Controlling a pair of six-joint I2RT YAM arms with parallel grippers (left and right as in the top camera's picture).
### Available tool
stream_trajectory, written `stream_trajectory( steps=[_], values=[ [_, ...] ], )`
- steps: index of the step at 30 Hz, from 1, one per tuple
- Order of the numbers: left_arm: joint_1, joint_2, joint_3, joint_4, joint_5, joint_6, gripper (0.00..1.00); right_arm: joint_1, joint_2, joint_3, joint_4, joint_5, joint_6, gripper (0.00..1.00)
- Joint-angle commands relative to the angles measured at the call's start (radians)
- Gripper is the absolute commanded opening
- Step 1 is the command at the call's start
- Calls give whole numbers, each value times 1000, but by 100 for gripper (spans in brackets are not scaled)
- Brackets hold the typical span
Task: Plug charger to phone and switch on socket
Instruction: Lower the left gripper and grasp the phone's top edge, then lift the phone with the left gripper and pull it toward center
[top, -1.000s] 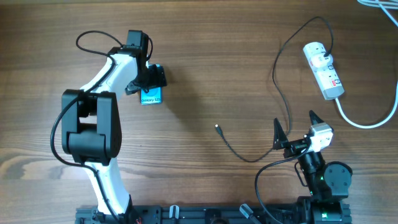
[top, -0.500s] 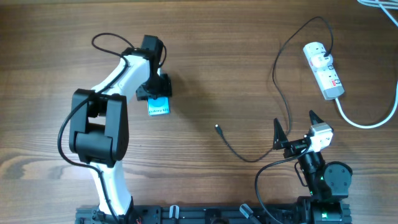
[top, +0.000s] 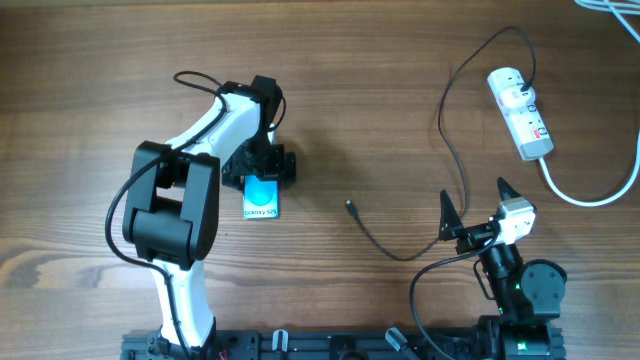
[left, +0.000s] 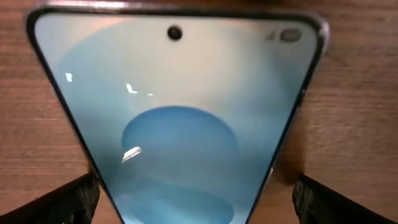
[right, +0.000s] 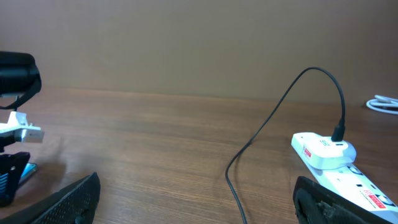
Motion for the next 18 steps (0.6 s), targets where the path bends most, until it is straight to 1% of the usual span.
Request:
stream_trajectory(
  steps=[1, 4, 7, 9, 14, 16, 17, 18],
  values=[
    [-3, 21, -12, 56, -6, -2, 100, 3, -2, -1, 5, -2, 12, 100],
    [-5, 21, -12, 62, -6, -2, 100, 3, -2, -1, 5, -2, 11, 100],
    [-5, 21, -12, 55, -6, -8, 92, 3, -2, -1, 5, -2, 12, 100],
    [-5, 21, -12, 43, -6, -32, 91, 3, -2, -1, 5, -2, 12, 100],
    [-5, 21, -12, 40, -7, -32, 91, 3, -2, -1, 5, -2, 12, 100],
    [-5, 21, -12, 44, -7, -32, 87, 3, -2, -1, 5, -2, 12, 100],
    [-5, 21, -12, 47, -7, -59, 84, 3, -2, -1, 5, -2, 11, 100],
    [-5, 21, -12, 48, -7, -70, 84, 3, -2, -1, 5, -2, 12, 100]
  ],
)
